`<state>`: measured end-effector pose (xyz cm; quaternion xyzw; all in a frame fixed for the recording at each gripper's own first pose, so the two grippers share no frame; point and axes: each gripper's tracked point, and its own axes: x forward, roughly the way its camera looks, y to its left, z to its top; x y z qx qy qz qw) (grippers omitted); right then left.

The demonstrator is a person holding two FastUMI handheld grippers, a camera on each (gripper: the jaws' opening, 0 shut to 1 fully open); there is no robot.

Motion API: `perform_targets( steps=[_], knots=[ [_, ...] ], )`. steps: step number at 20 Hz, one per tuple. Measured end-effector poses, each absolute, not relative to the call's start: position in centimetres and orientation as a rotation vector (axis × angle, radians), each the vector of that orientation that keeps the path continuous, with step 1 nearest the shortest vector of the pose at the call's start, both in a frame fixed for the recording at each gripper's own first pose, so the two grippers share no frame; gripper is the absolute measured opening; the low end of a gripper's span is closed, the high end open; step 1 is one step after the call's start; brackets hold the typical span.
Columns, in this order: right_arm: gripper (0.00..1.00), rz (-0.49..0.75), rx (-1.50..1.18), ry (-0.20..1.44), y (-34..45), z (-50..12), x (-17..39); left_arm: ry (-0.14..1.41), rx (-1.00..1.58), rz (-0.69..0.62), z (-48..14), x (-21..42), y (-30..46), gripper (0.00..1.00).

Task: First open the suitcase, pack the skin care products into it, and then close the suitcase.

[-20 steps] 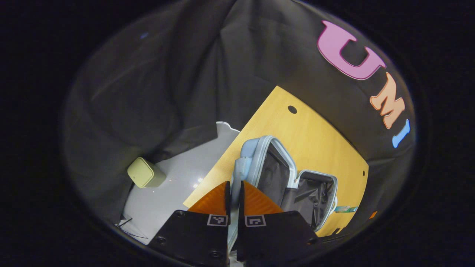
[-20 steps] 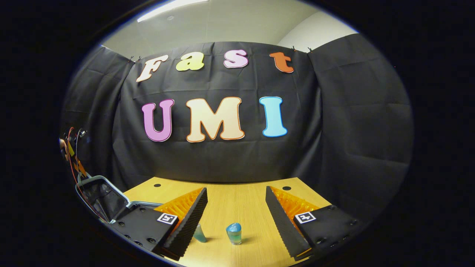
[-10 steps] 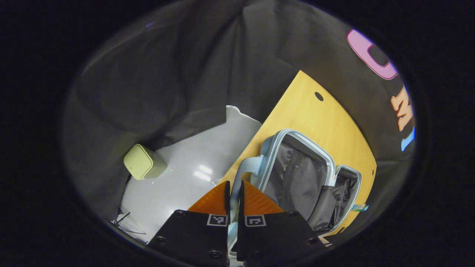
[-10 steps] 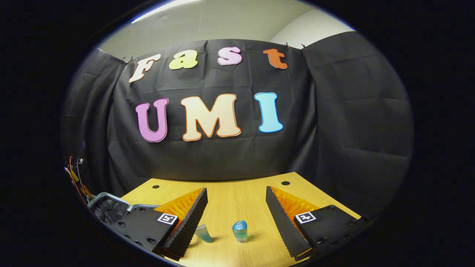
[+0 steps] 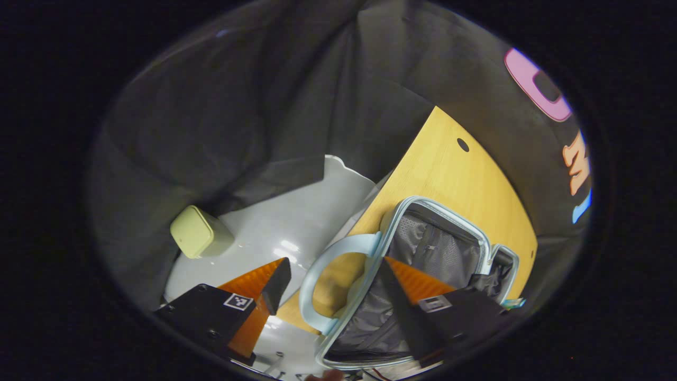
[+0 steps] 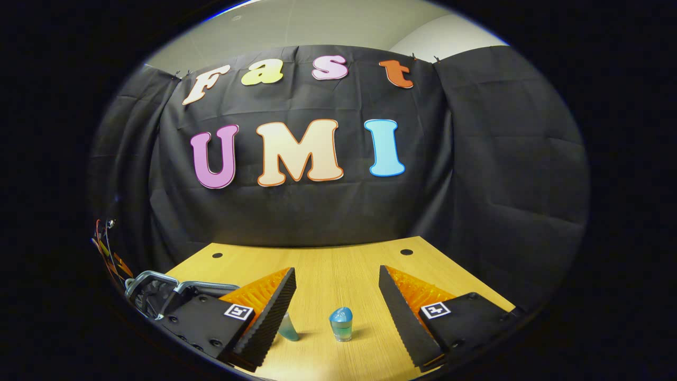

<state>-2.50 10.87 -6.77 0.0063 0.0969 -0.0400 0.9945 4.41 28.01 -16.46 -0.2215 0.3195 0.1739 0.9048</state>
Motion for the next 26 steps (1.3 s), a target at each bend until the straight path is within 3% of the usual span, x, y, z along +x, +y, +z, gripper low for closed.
perform_targets(
  steps=[3, 6, 16, 22, 26],
  knots=[
    [0.99, -0.072, 0.020, 0.226, 10.6, -8.8, -2.0, 0.668, -0.344, 0.425, -15.0, 2.8, 28.0, 0.97],
    [0.99, -0.060, 0.032, 0.268, 10.5, -11.0, -1.8, 0.627, -0.298, 0.399, -12.6, 1.8, 24.5, 0.97],
    [0.96, 0.019, 0.060, 0.354, 9.2, -15.0, -0.9, 0.494, -0.104, 0.020, -7.2, 0.9, -0.8, 0.96],
    [0.96, 0.097, 0.061, 0.433, 7.3, -15.9, -1.8, 0.509, -0.104, -0.221, -10.3, 2.5, -17.4, 0.96],
    [0.98, 0.155, 0.059, 0.478, 6.2, -16.3, -2.6, 0.539, -0.049, -0.256, -14.9, 5.1, -23.7, 0.96]
  ],
)
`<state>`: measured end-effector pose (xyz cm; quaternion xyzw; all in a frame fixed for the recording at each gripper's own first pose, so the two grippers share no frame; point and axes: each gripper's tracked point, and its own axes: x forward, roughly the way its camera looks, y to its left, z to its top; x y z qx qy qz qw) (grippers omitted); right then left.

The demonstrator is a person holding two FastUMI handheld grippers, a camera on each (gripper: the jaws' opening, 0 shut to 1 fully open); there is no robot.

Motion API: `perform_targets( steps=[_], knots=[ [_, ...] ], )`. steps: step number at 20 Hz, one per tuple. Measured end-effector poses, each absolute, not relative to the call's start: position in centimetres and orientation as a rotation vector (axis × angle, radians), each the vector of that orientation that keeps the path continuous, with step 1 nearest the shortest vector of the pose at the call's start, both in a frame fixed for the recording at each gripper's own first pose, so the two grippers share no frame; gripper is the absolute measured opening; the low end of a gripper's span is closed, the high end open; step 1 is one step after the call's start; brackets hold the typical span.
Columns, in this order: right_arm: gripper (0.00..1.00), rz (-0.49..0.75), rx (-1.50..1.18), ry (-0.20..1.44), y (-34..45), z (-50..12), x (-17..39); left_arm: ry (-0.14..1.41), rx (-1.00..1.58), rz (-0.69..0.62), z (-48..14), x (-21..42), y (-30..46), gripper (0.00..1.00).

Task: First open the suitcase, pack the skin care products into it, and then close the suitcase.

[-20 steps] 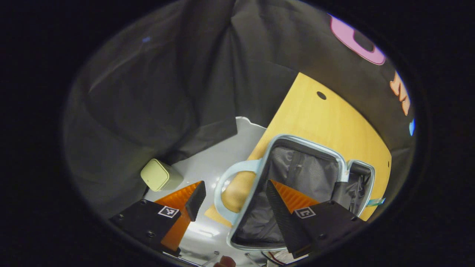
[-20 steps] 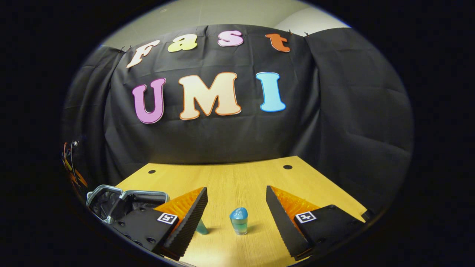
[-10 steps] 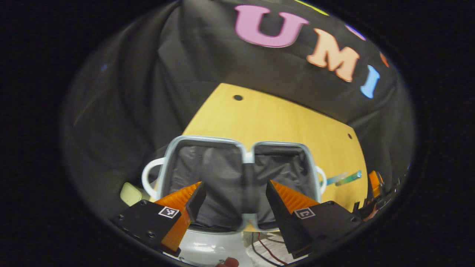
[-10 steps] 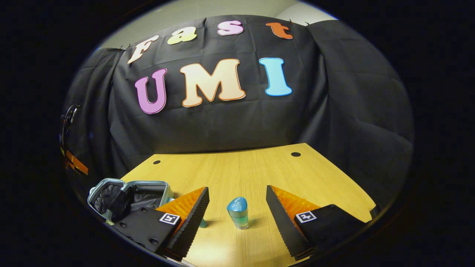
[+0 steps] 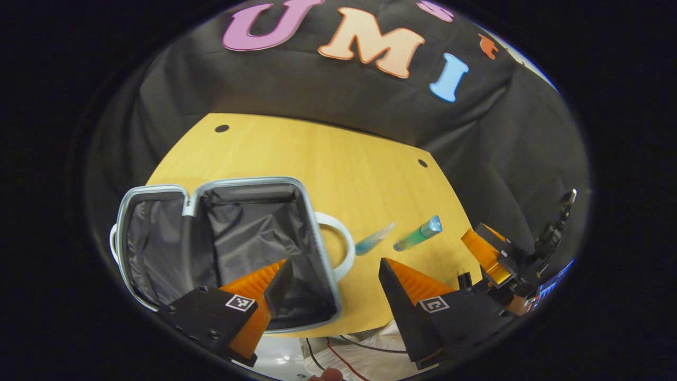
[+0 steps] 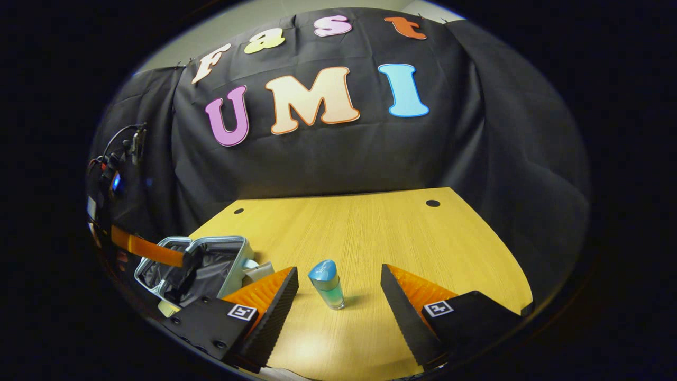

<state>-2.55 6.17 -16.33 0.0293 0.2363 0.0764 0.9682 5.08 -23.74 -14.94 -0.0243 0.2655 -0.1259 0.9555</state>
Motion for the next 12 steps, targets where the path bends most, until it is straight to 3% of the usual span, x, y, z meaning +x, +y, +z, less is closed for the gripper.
perform_targets(
  steps=[6, 9, 12],
  knots=[
    [0.98, 0.179, 0.090, 0.523, 4.1, -18.1, -2.9, 0.579, -0.034, -0.233, -19.4, 8.5, -28.5, 0.96],
    [0.95, 0.186, 0.081, 0.535, 3.7, -18.9, -3.6, 0.554, -0.024, -0.222, -20.7, 10.9, -30.3, 0.96],
    [0.98, 0.206, 0.049, 0.555, 3.5, -19.6, -4.1, 0.505, -0.015, -0.236, -21.1, 12.7, -32.0, 0.96]
  ],
)
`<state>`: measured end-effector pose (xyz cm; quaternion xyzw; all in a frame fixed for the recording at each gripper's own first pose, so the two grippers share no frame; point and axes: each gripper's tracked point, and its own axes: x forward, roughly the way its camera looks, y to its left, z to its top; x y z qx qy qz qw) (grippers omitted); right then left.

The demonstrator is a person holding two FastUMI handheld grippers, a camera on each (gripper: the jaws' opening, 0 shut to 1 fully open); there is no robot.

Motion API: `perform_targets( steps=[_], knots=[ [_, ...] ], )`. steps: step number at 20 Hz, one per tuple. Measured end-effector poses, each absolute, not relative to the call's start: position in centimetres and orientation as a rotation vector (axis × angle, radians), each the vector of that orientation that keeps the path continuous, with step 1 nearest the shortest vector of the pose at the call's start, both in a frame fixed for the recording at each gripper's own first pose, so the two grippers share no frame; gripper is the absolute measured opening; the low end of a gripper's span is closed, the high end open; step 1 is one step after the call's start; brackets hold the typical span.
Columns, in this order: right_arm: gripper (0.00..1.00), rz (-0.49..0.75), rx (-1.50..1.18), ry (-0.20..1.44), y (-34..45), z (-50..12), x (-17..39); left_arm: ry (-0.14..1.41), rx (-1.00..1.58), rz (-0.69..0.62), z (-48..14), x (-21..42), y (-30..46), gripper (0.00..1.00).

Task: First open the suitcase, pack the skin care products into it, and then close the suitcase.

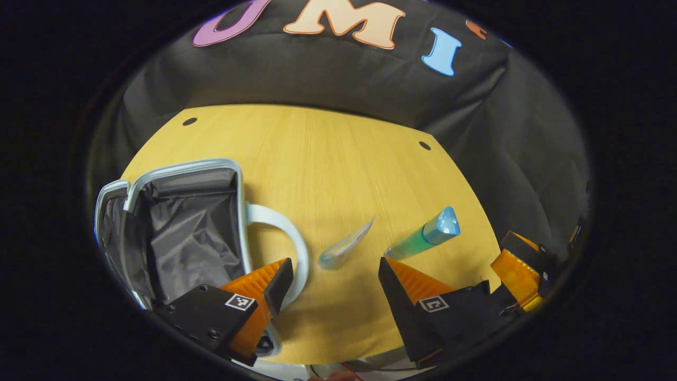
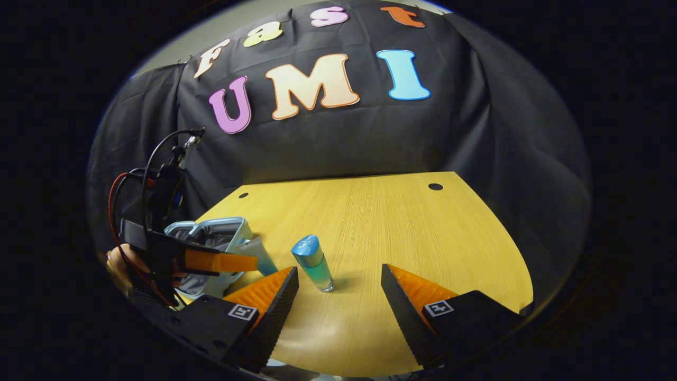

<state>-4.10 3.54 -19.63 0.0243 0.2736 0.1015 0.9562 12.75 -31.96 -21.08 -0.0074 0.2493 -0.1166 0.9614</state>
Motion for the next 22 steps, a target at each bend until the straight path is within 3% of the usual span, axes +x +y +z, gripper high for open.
perform_targets(
  steps=[4, 6, 9, 12, 16, 22],
  knots=[
    [0.96, 0.228, 0.023, 0.578, 3.1, -20.6, -4.6, 0.465, -0.006, -0.223, -22.1, 14.3, -33.1, 0.95],
    [0.95, 0.235, 0.019, 0.584, 2.9, -21.1, -4.5, 0.473, -0.009, -0.199, -23.0, 14.6, -33.1, 0.89],
    [0.96, 0.247, 0.029, 0.590, 2.9, -21.7, -4.5, 0.481, -0.001, -0.147, -24.5, 15.5, -32.7, 0.70],
    [0.96, 0.252, 0.019, 0.596, 2.6, -22.2, -4.7, 0.490, -0.018, -0.138, -25.2, 16.2, -33.0, 0.39],
    [0.96, 0.263, 0.018, 0.600, 2.8, -22.6, -4.7, 0.477, 0.016, -0.138, -25.3, 16.6, -33.1, 0.24],
    [0.98, 0.331, -0.002, 0.599, 5.3, -24.5, -3.6, 0.415, -0.016, -0.173, -22.4, 16.0, -33.4, 0.19]
  ],
)
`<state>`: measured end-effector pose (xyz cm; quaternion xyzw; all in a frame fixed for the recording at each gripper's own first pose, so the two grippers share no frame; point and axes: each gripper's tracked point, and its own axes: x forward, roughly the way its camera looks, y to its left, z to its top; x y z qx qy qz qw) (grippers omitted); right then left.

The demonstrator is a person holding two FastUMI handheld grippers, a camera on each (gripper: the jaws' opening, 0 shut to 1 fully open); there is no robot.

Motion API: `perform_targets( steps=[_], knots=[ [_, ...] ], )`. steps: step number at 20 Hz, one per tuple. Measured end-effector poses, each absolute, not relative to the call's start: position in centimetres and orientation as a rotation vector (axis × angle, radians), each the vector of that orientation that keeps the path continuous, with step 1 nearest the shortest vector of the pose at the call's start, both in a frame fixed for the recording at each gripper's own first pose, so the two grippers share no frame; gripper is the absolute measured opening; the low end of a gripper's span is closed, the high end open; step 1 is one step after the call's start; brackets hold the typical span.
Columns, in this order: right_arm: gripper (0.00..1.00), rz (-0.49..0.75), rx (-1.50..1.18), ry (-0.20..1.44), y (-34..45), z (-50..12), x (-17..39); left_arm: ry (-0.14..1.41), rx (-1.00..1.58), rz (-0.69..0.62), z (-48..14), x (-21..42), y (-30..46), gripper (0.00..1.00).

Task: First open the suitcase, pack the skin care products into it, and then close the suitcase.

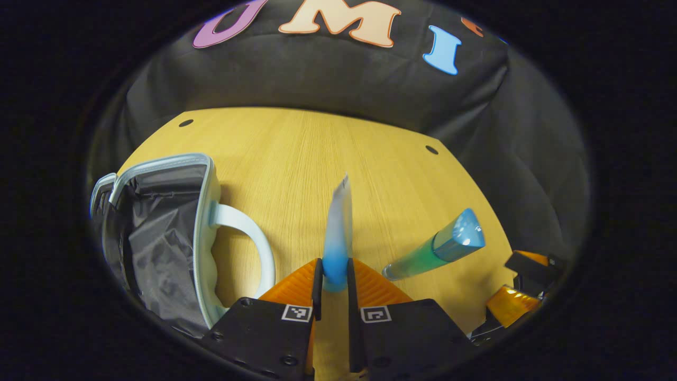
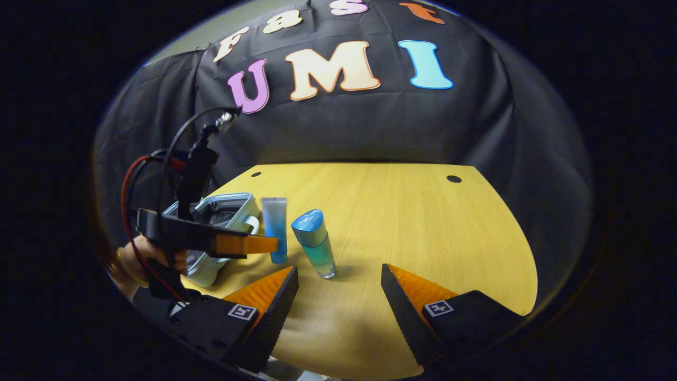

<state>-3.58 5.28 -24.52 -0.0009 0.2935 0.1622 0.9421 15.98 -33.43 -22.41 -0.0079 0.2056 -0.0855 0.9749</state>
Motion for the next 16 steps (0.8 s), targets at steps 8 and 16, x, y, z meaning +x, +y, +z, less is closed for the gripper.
perform_targets(
  steps=[8, 16],
  knots=[
    [0.98, 0.381, -0.004, 0.637, 7.9, -26.6, -3.2, 0.517, 0.044, -0.164, -24.4, 16.8, -32.2, 0.01],
    [0.98, 0.340, 0.018, 0.645, 6.4, -26.8, -2.6, 0.560, 0.072, -0.199, -25.0, 19.0, -35.1, 0.83]
  ],
)
